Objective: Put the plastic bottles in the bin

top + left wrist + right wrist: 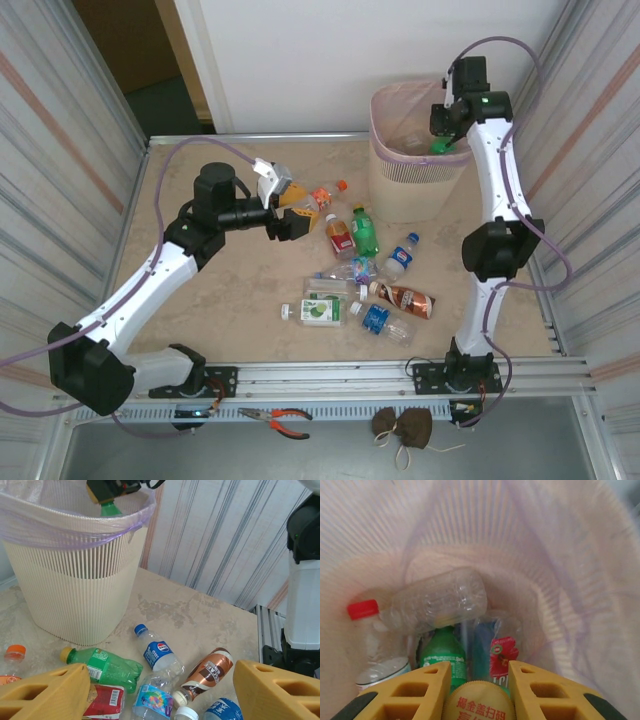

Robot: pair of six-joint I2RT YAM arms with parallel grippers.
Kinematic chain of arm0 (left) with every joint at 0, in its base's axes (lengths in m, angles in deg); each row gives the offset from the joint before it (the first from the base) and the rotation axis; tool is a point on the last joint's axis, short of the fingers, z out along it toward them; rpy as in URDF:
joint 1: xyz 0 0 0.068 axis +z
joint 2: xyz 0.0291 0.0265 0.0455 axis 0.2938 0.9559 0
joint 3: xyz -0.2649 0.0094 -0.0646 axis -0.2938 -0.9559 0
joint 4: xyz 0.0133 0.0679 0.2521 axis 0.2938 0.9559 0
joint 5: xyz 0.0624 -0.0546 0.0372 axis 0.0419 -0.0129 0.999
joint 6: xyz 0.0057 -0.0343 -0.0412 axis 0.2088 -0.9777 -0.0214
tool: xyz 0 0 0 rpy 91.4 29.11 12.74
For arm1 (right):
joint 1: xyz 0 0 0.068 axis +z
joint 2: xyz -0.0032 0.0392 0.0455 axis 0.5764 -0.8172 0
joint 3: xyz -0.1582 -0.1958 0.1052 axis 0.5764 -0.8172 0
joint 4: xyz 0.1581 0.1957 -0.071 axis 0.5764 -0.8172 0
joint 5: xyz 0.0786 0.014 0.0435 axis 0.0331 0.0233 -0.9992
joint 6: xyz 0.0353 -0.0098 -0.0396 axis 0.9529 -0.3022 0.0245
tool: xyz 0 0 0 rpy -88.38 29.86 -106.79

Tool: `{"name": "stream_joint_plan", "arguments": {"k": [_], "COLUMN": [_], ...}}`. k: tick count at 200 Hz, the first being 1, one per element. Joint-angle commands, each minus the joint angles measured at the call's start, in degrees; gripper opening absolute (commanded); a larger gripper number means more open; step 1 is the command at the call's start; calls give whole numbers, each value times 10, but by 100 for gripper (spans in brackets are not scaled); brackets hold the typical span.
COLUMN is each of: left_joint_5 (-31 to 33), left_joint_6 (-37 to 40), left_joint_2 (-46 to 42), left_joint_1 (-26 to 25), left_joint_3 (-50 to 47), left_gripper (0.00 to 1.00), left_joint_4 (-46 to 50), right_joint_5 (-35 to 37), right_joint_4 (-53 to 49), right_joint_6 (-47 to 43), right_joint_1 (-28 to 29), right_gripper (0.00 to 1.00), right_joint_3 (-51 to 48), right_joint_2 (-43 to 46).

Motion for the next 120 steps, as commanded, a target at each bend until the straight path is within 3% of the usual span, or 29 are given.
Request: {"name": "stream_joint_plan", "arguments": {"k": [1,73,120], "left_joint_5": [6,15,20], "left_joint_6": [1,2,8], "left_joint_2": [-9,-11,-12], "left_joint_1": [-3,-3,-3], "left_joint_3": [-7,-9,-8], "left_gripper": [76,76,76], "left_joint_4": [4,10,18], "right_joint_5": [4,8,12], "right_joint_4": [-56,-47,-52], "right_joint_6": [-5,-2,4], "right_joint_1": [1,-1,1], "right_gripper": [26,36,61], "right_joint_3": [20,34,62], "right_joint_2": [-25,-95,-76]}}
